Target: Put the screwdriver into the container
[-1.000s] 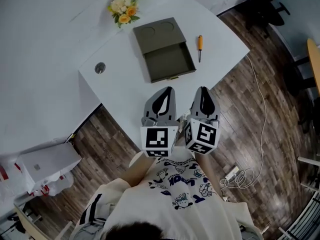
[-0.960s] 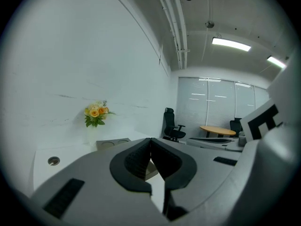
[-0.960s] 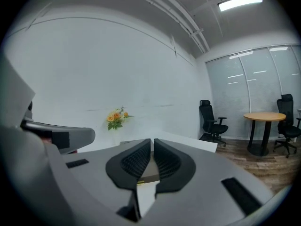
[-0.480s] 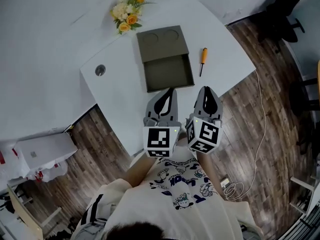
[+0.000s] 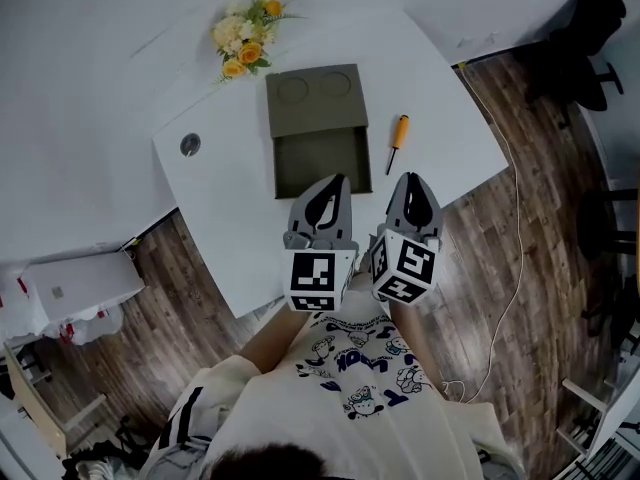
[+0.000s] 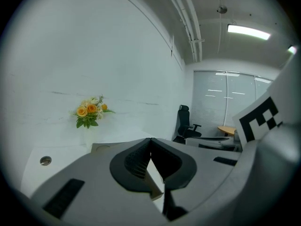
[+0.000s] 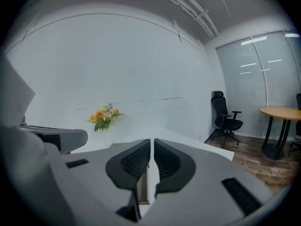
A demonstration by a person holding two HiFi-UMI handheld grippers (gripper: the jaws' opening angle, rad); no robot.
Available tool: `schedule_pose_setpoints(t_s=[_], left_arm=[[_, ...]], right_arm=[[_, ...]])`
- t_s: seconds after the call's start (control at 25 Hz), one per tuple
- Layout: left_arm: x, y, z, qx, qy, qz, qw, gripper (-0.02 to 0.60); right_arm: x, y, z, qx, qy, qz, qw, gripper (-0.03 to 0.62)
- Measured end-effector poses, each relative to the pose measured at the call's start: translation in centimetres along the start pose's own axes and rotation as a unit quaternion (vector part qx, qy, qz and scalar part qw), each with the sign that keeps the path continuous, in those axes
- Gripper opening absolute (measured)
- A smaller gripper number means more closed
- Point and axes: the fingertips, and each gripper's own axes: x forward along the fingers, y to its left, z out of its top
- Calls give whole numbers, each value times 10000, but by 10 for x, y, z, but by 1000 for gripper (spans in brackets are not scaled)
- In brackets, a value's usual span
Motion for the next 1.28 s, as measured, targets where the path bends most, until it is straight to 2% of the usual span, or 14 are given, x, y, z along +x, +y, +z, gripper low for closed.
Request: schedule_pose_setpoints(t_s=[0.76,1.28], left_arm=[[74,-6,-16,-143,392,424,9982,15],[103,-5,-41,-231,682,493,9962,15]], right_arm=[[79,-36,-13,-45,553,384,9977,41],[112,-46,-43,13,991,519,9937,43]])
